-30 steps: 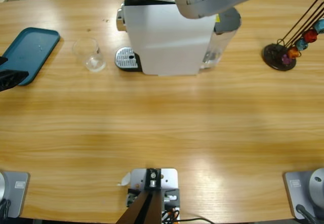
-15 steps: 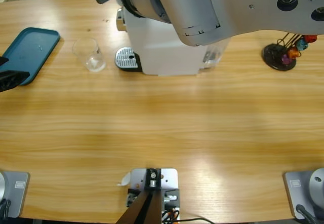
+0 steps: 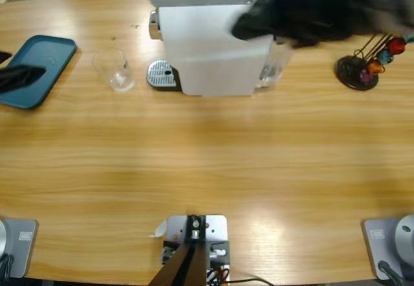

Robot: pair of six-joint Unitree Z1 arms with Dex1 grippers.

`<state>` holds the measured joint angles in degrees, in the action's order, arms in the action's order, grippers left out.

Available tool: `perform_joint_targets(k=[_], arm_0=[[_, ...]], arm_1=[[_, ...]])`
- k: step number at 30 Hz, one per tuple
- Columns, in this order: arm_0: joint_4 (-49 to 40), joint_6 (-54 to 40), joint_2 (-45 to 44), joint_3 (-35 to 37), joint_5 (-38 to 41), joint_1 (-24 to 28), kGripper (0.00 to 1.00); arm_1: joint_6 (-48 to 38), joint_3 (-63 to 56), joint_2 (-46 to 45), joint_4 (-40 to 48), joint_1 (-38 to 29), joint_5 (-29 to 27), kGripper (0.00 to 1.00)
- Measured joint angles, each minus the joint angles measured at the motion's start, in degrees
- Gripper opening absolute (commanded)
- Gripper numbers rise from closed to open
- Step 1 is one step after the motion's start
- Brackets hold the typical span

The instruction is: Pour coffee

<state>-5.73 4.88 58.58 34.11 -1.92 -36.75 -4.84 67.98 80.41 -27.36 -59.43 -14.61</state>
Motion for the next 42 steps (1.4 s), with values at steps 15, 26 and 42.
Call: perform_joint_targets(k=[15, 26, 42], arm_0=[[21.6, -0.6, 22.8, -0.3, -0.6, -0.1, 0.968], [27.3, -0.6, 32.9, -1.4, -0.6, -0.1, 0.954], [42.0, -0.6, 41.4, -4.9, -3.9, -0.1, 0.954]], arm_1=[[-1.4, -22.7, -16.0, 4.0, 0.1, 0.7, 1.0], [-1.4, -26.7, -16.0, 8.0, 0.1, 0.9, 1.0], [-1.8, -28.3, -15.6, 10.3, 0.1, 0.9, 1.0]])
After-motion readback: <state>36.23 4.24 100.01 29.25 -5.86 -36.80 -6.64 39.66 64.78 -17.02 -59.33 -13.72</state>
